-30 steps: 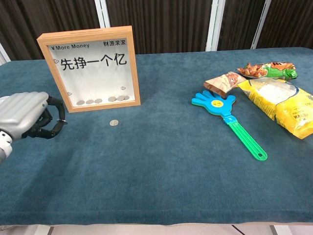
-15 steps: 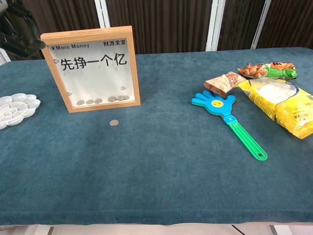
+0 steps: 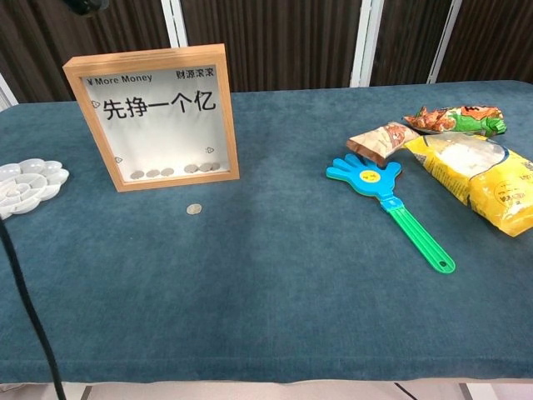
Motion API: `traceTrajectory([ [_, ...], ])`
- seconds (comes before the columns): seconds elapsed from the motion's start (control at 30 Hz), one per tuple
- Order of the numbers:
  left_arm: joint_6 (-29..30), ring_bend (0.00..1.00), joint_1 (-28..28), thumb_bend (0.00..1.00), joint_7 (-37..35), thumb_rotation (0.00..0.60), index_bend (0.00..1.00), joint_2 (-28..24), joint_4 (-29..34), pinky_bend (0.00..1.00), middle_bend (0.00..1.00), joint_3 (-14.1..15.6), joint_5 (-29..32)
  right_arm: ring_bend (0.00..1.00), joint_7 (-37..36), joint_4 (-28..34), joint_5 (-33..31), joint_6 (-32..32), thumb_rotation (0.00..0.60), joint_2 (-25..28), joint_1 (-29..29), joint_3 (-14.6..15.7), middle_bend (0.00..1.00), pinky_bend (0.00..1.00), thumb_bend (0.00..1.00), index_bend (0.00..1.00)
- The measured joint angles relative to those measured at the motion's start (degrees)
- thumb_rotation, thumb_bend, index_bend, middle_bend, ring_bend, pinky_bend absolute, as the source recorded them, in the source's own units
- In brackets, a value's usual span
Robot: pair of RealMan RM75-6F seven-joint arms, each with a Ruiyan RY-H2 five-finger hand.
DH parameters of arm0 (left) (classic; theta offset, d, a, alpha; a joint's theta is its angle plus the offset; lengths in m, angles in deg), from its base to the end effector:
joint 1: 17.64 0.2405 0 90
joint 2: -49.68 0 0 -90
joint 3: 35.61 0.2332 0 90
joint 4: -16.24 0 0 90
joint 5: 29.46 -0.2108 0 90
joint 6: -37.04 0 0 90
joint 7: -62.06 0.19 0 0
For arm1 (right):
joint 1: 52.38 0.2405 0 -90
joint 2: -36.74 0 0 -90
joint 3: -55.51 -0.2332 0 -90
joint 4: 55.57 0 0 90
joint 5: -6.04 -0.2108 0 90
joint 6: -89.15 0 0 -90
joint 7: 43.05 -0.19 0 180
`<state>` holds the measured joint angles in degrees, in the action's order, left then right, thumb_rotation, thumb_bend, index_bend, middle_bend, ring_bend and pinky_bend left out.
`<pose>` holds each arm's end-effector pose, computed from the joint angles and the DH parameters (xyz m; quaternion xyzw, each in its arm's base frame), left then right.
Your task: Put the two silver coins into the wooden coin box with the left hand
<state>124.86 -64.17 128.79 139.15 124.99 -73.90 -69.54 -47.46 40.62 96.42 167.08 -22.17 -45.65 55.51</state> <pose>-0.0242 0.3930 0.1203 -0.5448 -0.3334 -0.4047 0.6544 -0.2802 -0.2201 0.1332 0.6436 -0.4266 0.3687 0.5176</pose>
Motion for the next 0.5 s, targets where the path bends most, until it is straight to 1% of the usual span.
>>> traceTrajectory([
  [0.1, -0.1, 1.00, -3.6, 0.40, 1.1, 0.600, 0.56, 1.8, -5.8, 1.00, 1.00, -0.6, 2.4, 0.00, -0.9, -0.1, -1.6, -2.2, 0.600, 0.1, 1.2, -0.5, 0.00, 0.00, 0.09, 0.00],
  [0.27, 0.0, 1.00, -9.5, 0.39, 2.5, 0.600, 0.56, 4.6, -15.4, 1.00, 1.00, -1.8, 7.9, 0.00, -1.4, -0.2, -2.5, -3.3, 0.600, 0.2, 2.0, -0.8, 0.00, 0.00, 0.09, 0.00],
  [0.37, -0.1, 1.00, -11.7, 0.40, 2.7, 0.600, 0.56, 5.5, -18.6, 1.00, 1.00, -2.7, 11.3, 0.00, -1.7, -0.3, -2.8, -3.4, 0.600, 0.3, 2.0, -0.8, 0.00, 0.00, 0.09, 0.00],
  [0.5, 0.2, 1.00, -13.7, 0.40, 2.6, 0.600, 0.56, 6.0, -20.5, 1.00, 1.00, -3.3, 14.1, 0.00, -2.0, -0.4, -2.8, -3.0, 0.600, 0.4, 1.9, -0.7, 0.00, 0.00, 0.09, 0.00],
])
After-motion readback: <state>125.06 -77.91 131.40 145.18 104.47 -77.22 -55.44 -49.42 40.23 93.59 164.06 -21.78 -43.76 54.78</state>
